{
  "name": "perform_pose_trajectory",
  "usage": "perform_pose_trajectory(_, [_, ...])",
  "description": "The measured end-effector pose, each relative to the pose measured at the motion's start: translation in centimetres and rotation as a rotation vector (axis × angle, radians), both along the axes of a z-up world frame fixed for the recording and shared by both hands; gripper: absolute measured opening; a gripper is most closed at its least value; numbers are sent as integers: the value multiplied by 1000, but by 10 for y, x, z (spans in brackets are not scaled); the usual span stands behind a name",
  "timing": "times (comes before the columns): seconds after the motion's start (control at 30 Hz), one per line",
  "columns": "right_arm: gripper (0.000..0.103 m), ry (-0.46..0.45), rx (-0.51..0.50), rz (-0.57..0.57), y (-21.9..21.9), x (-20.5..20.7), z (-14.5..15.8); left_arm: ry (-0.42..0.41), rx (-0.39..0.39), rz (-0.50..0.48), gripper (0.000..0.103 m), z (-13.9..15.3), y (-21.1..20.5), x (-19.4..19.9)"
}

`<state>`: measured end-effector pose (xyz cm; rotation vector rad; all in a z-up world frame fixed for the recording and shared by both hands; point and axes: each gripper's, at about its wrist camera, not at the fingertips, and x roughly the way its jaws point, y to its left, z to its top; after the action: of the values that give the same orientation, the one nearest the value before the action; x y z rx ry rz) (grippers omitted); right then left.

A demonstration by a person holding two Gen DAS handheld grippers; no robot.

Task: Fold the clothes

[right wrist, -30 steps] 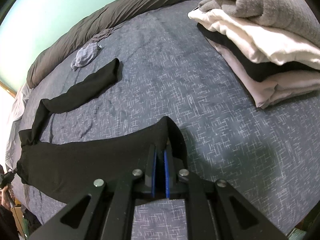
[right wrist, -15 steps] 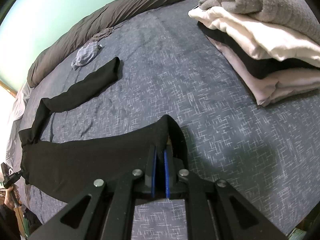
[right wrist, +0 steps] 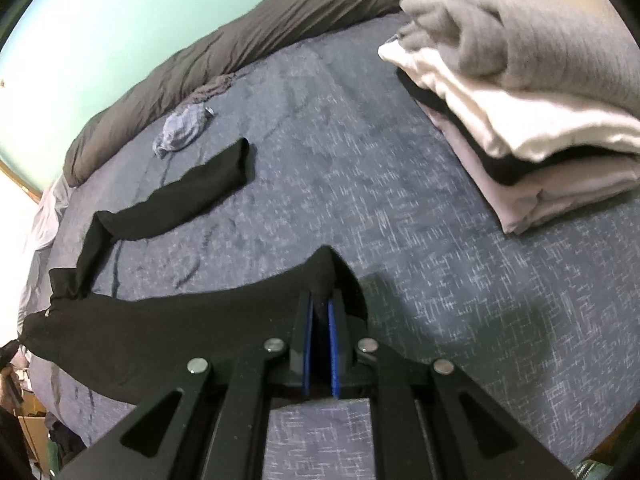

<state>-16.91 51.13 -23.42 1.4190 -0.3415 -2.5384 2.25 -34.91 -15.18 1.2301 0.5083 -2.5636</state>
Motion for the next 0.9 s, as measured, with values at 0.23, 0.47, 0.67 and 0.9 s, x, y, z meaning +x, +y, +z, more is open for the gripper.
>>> perform_pose_trajectory(0.23, [6, 7, 6, 29, -16, 0, 6, 24, -60, 20, 2, 29, -4, 19])
perform_pose_trajectory(0.47, [6, -78, 40, 35, -19, 7, -26, -154, 46, 17, 3, -56, -3, 23])
perform_pose_trajectory(0.67, [6, -86, 24, 10, -6, 9, -34, -197, 108, 28, 6, -92, -4, 37])
perform_pose_trajectory(0.9, [6, -12, 28, 20, -14, -2, -7, -164, 19, 31, 5, -73, -4, 38])
